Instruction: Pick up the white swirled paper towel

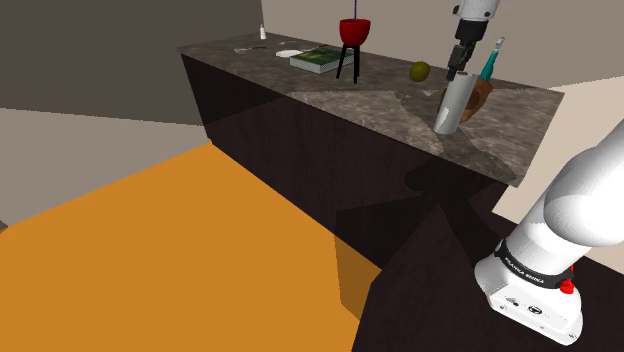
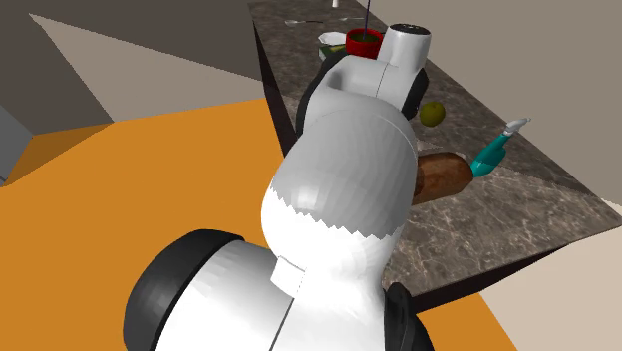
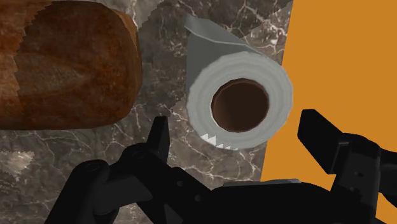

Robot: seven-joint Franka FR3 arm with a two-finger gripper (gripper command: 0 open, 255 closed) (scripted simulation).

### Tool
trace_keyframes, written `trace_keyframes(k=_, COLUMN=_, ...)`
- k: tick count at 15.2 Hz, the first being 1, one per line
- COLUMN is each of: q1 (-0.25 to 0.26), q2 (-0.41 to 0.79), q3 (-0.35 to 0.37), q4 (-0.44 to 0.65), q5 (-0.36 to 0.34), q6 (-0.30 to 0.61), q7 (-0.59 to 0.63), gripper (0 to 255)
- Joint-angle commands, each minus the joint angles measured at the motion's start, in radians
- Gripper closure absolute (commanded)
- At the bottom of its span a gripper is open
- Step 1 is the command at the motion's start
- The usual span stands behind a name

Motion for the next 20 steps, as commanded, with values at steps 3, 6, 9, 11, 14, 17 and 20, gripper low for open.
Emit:
trace_keyframes(k=3, q1=-0.001, q2=0.003, q3=-0.003, q4=-0.034, q5=0.001, q6=0.037, q7=-0.002, gripper=0)
trace_keyframes(k=6, q1=-0.002, q2=0.001, q3=-0.002, q4=-0.037, q5=-0.001, q6=0.038, q7=-0.001, gripper=255)
trace_keyframes(k=9, q1=-0.001, q2=-0.001, q3=-0.002, q4=-0.038, q5=-0.002, q6=0.038, q7=0.000, gripper=255)
trace_keyframes(k=11, q1=-0.001, q2=0.000, q3=-0.002, q4=-0.037, q5=-0.001, q6=0.038, q7=-0.001, gripper=255)
trace_keyframes(k=14, q1=-0.001, q2=0.001, q3=-0.002, q4=-0.022, q5=0.000, q6=0.024, q7=-0.001, gripper=255)
trace_keyframes(k=17, q1=0.000, q2=-0.003, q3=0.001, q4=0.015, q5=-0.001, q6=-0.017, q7=0.000, gripper=255)
trace_keyframes(k=20, q1=0.001, q2=-0.004, q3=0.003, q4=0.053, q5=-0.001, q6=-0.057, q7=0.001, gripper=255)
